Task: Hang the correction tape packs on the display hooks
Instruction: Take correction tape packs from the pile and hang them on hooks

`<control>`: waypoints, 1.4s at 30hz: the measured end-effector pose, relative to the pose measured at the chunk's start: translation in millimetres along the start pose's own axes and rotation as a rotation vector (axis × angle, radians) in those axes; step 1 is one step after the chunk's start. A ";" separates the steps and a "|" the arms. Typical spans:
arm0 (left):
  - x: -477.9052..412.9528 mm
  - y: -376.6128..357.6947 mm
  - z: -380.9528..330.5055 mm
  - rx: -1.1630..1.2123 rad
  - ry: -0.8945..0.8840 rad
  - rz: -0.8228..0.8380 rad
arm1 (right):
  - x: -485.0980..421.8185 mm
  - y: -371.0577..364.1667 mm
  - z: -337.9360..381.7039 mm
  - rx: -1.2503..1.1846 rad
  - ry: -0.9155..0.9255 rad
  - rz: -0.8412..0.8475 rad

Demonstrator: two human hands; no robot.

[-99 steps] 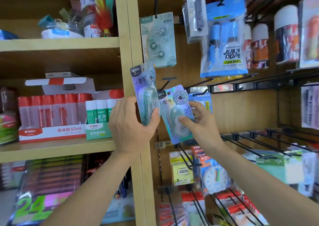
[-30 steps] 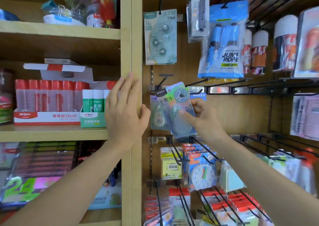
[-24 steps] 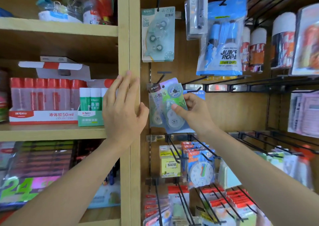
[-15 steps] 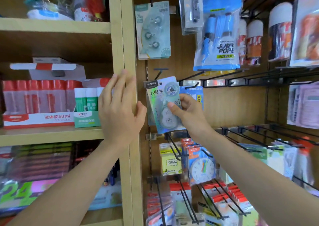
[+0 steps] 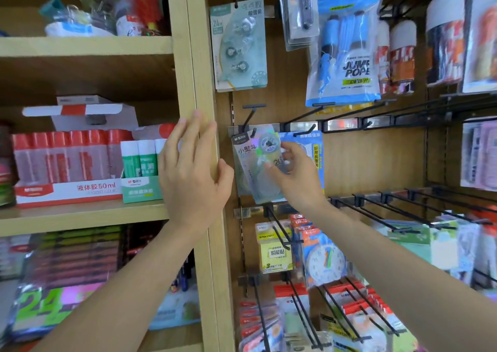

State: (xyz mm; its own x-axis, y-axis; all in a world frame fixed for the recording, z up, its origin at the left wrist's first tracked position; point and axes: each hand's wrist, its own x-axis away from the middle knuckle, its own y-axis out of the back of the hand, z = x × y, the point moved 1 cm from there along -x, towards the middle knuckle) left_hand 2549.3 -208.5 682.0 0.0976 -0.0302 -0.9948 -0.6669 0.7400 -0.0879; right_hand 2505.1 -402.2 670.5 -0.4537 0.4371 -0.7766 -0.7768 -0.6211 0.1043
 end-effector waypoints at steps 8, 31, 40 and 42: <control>0.8 -1.6 3.6 0.081 -0.004 -0.014 | 13.5 -0.3 -8.8 0.973 0.701 0.049; 1.6 -0.8 3.1 0.082 -0.028 -0.003 | -45.9 -14.9 -15.5 1.256 0.526 0.489; 12.3 3.1 -0.2 0.118 -0.008 0.092 | 32.2 52.6 6.9 0.730 0.416 0.314; 23.5 9.9 -5.5 0.130 0.037 0.149 | 52.3 66.3 8.8 0.605 0.337 0.295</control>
State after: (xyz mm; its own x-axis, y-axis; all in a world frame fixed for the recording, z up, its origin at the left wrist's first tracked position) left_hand 2540.9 -205.6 657.4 -0.0234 0.0633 -0.9977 -0.5710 0.8183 0.0653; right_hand 2426.1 -414.8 642.3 -0.5973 0.0247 -0.8017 -0.7923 -0.1736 0.5849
